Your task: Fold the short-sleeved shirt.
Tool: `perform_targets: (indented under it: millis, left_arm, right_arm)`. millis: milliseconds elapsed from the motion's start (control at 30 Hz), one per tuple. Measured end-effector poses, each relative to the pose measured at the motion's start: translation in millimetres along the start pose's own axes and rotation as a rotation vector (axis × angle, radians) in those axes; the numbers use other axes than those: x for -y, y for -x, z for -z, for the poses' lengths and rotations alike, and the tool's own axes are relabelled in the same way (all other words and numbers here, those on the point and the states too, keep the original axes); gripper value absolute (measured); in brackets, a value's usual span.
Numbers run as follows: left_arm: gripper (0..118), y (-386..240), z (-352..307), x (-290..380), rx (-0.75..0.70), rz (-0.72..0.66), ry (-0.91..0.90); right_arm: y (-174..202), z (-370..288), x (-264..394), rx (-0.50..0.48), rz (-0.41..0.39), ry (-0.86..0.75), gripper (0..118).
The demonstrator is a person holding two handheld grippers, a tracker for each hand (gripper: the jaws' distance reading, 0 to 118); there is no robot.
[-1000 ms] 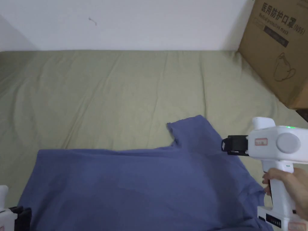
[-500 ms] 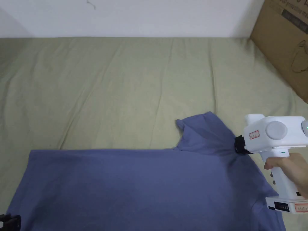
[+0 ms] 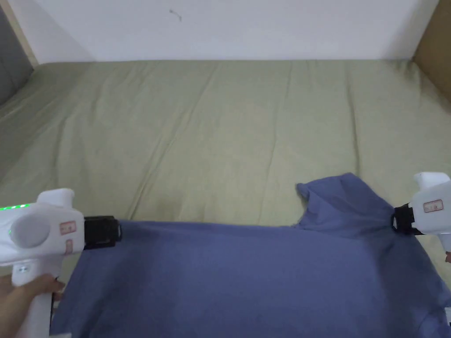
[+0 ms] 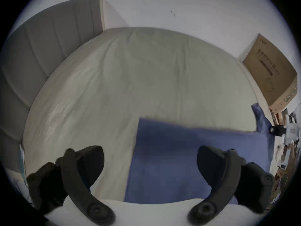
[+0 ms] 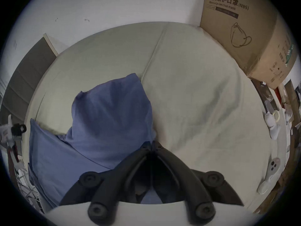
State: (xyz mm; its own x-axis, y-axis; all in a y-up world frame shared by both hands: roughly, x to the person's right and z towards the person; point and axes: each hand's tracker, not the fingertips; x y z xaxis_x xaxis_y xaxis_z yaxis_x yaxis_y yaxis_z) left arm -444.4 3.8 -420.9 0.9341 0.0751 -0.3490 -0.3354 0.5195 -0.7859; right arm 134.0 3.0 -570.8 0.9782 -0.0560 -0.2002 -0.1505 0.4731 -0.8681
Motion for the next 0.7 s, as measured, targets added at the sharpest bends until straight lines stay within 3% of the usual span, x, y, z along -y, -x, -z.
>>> perform_targets:
  millis: [167, 200, 233, 300, 333, 533, 700]
  left_arm:
    - [103, -6, 35, -23, -0.044, 0.048, 0.020]
    - [87, -5, 41, -23, -0.043, 0.053, 0.036]
    - [45, -5, 46, -23, -0.033, 0.047, 0.060]
    - [27, -8, 41, -19, -0.046, 0.045, 0.051]
    - [1, -10, 35, -20, -0.038, 0.063, 0.046]
    - [1, -22, -18, -13, -0.027, 0.159, -0.010]
    - [1, -5, -94, 1, 0.023, 0.121, -0.109]
  right_arm:
    - [-5, 4, 2, -0.016, 0.029, 0.007, 0]
    - [-5, 5, 2, -0.016, 0.030, 0.009, 0]
    - [-4, 5, 2, -0.013, 0.030, 0.011, 0]
    - [-1, 4, 3, -0.012, 0.018, 0.013, 0]
    - [0, 1, 3, -0.010, 0.016, 0.011, 0]
    - [-3, -52, 0, -0.042, 0.037, -0.067, 0]
    - [-1, -124, 22, -0.039, 0.018, -0.146, 0]
